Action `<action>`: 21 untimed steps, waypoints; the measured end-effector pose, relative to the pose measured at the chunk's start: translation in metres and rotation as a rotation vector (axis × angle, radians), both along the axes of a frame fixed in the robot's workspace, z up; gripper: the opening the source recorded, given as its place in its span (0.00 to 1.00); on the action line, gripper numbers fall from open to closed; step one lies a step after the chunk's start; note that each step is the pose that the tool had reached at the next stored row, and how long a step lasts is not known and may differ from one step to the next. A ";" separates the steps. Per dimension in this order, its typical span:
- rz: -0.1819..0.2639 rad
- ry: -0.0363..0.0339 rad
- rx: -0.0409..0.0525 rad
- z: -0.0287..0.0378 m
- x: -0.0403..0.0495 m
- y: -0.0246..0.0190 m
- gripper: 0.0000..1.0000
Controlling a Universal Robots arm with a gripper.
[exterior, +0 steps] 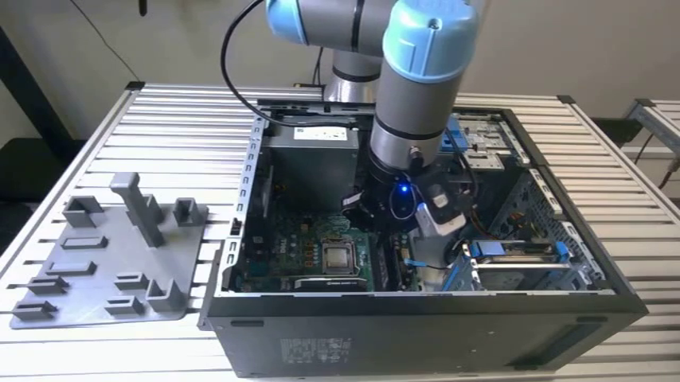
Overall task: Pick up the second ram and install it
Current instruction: 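Insert the second ram into the second slot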
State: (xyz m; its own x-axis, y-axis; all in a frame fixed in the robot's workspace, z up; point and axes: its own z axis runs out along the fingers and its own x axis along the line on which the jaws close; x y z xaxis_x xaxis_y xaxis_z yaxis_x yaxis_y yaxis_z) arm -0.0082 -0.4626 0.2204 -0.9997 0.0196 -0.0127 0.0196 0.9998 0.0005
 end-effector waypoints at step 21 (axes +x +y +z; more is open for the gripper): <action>-0.001 0.0000 0.0001 -0.0074 0.0000 0.0000 0.14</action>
